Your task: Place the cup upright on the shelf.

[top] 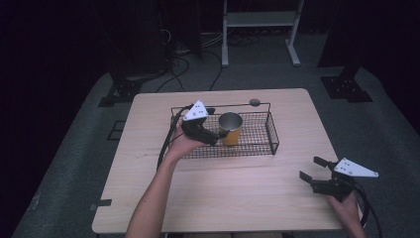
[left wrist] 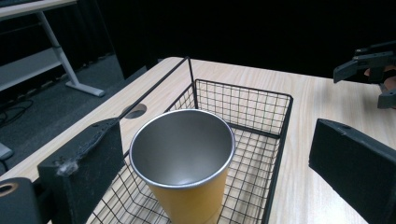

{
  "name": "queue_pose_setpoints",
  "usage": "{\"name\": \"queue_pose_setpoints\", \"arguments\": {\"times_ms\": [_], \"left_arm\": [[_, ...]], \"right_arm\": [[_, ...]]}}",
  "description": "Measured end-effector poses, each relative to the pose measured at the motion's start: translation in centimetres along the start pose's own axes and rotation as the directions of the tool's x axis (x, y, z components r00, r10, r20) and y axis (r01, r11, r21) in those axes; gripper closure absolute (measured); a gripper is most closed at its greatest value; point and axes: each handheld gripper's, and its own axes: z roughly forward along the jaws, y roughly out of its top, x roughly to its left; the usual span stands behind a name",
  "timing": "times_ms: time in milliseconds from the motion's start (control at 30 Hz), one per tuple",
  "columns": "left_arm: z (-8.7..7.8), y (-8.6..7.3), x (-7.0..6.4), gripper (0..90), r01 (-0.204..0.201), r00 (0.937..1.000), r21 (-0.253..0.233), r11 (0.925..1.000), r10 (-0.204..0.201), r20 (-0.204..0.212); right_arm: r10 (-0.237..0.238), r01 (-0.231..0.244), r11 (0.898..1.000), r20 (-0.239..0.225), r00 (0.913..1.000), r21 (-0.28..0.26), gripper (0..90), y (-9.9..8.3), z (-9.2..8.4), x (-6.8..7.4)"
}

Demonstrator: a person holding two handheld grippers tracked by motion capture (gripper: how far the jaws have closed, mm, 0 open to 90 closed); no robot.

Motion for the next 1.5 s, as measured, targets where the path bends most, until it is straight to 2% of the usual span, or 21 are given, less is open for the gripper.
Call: {"name": "queue_pose_setpoints", "arguments": {"times_ms": [467,900,1233,1500], "left_arm": [[-1.5,-0.5,-0.9,2.5,0.008,0.9998,-0.037,0.9993,-0.009,-0.015],[-2.9,-1.6,-1.6,2.5,0.031,0.9991,-0.067,0.9972,-0.033,-0.026],[-3.7,-2.7,-2.1,2.4,0.049,0.9983,-0.070,0.9963,-0.051,-0.029],[-4.3,-3.3,-2.5,2.4,0.048,0.9980,-0.070,0.9964,-0.051,-0.037]], "right_arm": [[0.000,0.000,1.000,-0.001,1.0000,0.000,13.6,0.0,0.0,0.0],[0.003,-0.003,1.000,0.000,1.0000,0.000,13.6,0.0,0.0,0.0],[0.008,-0.008,1.000,-0.002,1.0000,-0.003,13.6,0.0,-0.1,-0.1],[0.007,-0.007,1.000,-0.001,1.0000,-0.002,13.6,0.0,-0.1,-0.1]]}}
